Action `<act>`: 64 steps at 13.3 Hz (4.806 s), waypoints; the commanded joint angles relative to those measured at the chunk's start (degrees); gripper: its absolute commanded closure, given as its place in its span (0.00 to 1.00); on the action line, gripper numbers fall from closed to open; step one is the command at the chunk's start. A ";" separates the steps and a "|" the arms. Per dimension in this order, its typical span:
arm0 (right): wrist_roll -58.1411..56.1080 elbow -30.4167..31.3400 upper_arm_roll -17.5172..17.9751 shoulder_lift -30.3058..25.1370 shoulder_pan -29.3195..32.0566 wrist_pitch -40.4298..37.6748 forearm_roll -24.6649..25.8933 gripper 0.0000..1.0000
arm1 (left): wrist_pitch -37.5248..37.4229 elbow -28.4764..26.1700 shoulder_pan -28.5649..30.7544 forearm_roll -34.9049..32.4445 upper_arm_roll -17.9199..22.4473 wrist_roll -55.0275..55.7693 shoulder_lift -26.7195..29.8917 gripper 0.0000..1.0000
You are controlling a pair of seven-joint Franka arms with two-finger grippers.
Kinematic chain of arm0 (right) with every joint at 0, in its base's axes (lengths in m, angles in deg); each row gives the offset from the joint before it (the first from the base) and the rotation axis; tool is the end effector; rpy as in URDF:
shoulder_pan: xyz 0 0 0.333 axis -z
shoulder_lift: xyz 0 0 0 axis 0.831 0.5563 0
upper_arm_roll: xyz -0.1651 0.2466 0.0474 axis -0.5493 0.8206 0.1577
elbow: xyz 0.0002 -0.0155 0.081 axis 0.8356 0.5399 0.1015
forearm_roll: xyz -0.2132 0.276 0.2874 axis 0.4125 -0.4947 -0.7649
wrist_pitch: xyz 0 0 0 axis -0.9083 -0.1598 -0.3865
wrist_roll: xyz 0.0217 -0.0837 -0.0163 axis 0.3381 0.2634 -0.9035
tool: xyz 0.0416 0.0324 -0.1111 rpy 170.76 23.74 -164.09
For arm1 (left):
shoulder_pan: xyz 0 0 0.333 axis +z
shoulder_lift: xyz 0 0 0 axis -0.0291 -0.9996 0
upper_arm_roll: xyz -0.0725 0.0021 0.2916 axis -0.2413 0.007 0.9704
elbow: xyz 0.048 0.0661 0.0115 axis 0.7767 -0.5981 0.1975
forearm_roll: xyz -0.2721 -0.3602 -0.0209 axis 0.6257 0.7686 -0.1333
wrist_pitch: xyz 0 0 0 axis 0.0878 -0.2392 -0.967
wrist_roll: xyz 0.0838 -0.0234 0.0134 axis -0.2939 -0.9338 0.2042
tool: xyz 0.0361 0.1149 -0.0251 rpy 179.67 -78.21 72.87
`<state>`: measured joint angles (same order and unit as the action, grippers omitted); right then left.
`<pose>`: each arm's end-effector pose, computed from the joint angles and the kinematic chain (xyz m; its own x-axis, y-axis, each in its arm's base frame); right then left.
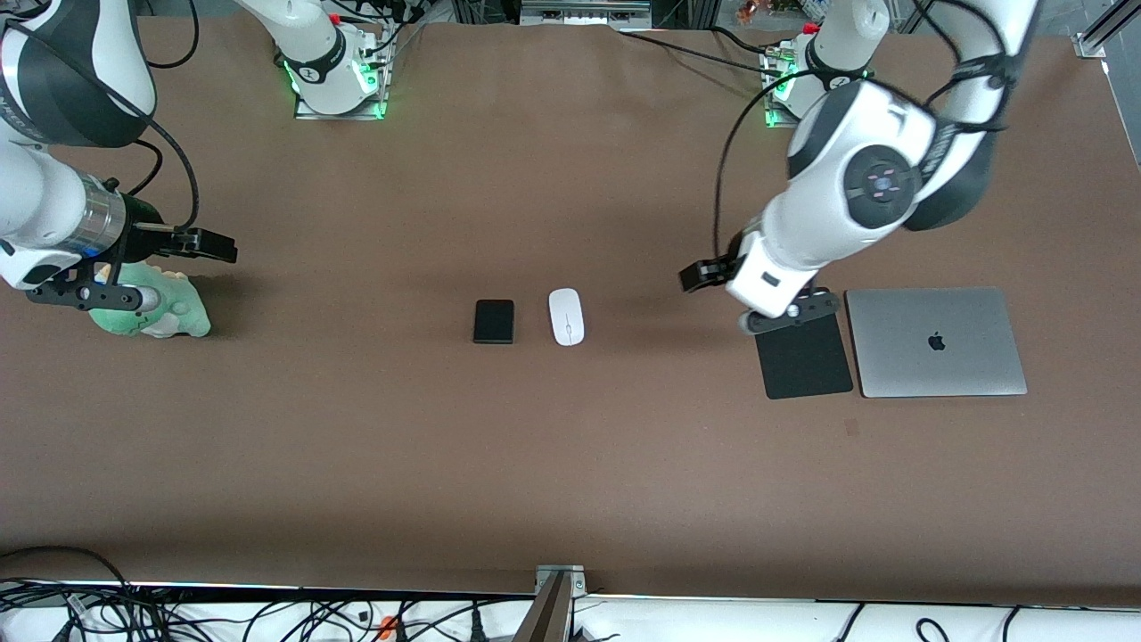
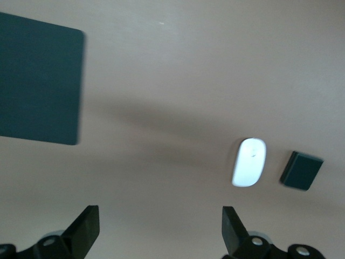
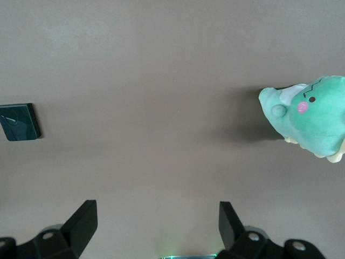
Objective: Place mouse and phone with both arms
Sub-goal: 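Move the left gripper to the white mouse while the right gripper advances, then close the left gripper around the white mouse and lift it, then carry the mouse to the black pad while the right gripper reaches the phone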
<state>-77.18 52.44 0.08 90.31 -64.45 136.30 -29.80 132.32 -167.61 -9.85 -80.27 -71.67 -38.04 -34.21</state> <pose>0.6409 0.0345 0.4585 0.9735 -0.0880 -0.2111 -0.0880 -0.9961 0.0094 0.6195 -0.3304 0.3664 0.9320 0.3033 -0.1982 0.3327 -0.9331 0.1367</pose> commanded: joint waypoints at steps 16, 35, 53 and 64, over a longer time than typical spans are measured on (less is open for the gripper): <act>1.16 -0.67 -0.24 0.20 0.34 -0.14 -0.21 0.00 | 21.62 13.85 -27.33 -15.41 6.85 17.31 -30.30 0.00; 1.24 -0.58 -0.16 0.72 -0.01 0.39 -0.47 0.00 | 16.90 12.62 -20.40 -16.04 6.77 6.26 -25.74 0.84; 18.80 -0.67 0.20 9.41 -17.30 14.78 -2.05 0.00 | 35.07 -34.13 9.31 -16.04 6.24 -17.32 -2.00 0.88; 22.07 0.03 0.11 25.23 -29.27 37.38 -3.90 0.00 | 35.07 -32.29 14.24 -16.22 6.77 -25.06 -3.94 0.00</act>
<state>-55.28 52.55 0.87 113.70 -92.26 171.07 -32.66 167.30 -200.34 3.39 -95.12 -64.44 -62.23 -38.57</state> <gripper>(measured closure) 0.000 0.317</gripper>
